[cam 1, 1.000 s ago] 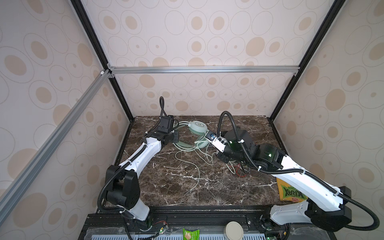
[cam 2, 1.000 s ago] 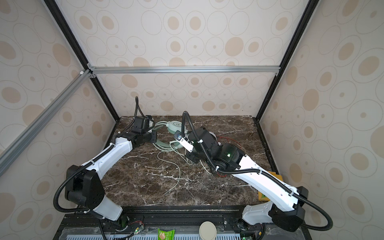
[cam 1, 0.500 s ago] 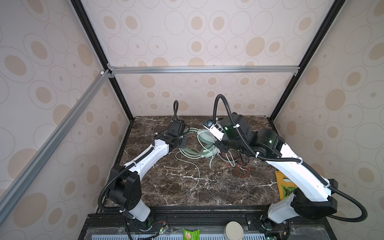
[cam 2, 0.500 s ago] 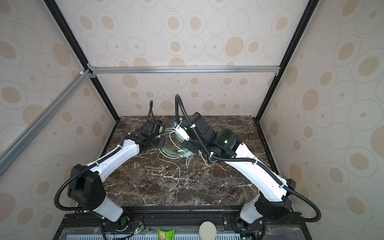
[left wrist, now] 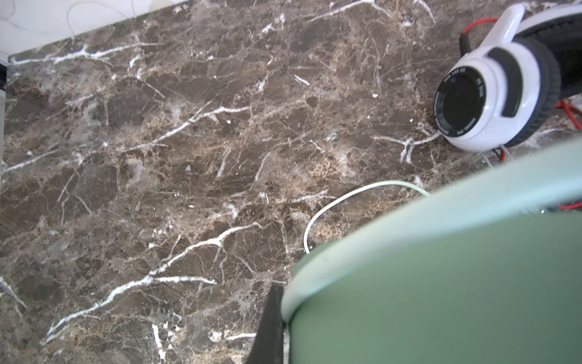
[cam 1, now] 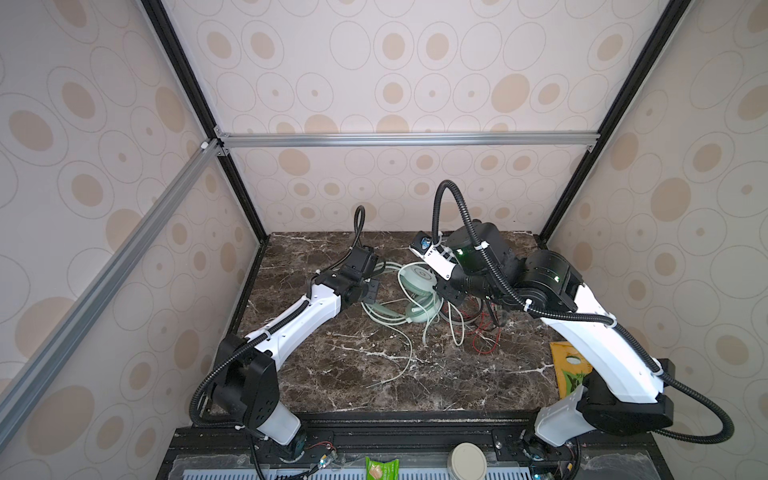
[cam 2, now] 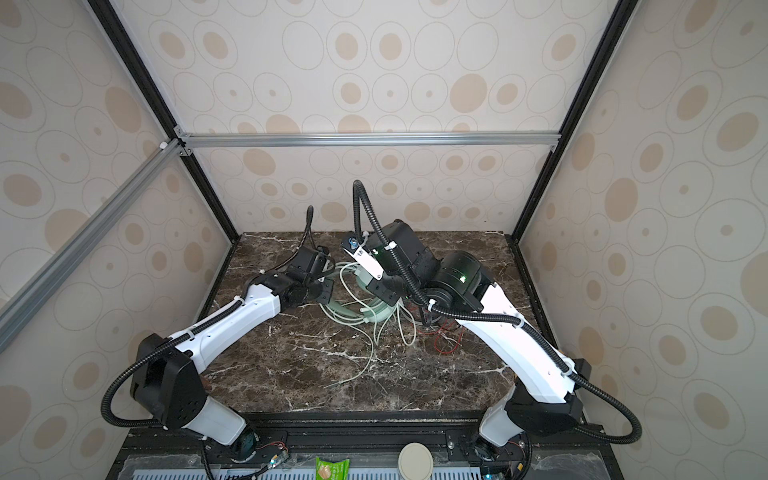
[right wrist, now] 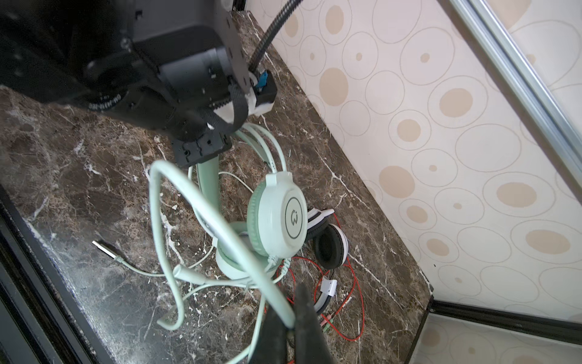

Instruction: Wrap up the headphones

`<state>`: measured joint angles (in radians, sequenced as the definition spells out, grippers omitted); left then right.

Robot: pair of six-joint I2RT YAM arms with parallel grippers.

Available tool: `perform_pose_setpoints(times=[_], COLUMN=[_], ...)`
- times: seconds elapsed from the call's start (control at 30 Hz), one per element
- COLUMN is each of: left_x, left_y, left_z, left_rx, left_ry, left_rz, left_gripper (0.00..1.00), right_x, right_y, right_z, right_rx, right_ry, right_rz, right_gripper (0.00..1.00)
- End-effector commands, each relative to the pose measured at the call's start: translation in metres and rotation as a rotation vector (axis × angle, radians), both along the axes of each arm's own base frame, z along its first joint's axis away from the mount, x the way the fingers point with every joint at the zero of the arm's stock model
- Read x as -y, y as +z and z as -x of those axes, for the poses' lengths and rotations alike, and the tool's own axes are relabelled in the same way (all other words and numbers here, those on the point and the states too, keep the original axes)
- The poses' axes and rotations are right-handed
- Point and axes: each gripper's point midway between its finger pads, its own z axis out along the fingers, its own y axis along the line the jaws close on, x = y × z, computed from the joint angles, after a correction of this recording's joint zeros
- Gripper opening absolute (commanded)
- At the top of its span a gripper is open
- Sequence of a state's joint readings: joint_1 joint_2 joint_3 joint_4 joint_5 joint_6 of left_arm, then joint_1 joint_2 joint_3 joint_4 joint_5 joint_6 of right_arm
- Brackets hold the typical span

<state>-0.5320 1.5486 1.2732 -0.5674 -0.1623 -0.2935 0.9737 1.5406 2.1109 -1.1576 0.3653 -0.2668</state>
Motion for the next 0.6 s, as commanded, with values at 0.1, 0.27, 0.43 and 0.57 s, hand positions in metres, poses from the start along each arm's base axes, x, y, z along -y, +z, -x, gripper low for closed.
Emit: perform_pose_setpoints(times=[0.1, 0.27, 0.43, 0.57], left_x=[0.001, 0.001, 0.012, 0.021], left_y=[-0.004, -0.017, -0.014, -0.011], left_z=[0.005, 0.008, 0.016, 0.031], left_rx=[0.015, 0.0, 0.017, 0.022], left_ry=[0.088, 0.126, 0.101, 0.047], left_rz=[0.061, 0.039, 0.054, 0.065], left_gripper=[0.0, 0.0, 0.0, 0.0], right_x=[-0.02, -0.032, -0.031, -0.021], right_y=[0.014, 0.019, 0.02, 0.021], right_z=[0.003, -0.014, -0.046, -0.075], right_rx=[-0.038, -0.023, 0.066, 0.103], right_ry=[0.039, -0.008, -0.147, -0.236], right_rz=[-0.067, -0.072, -0.027, -0.015], right_gripper=[0.06, 0.03, 0.0, 0.0])
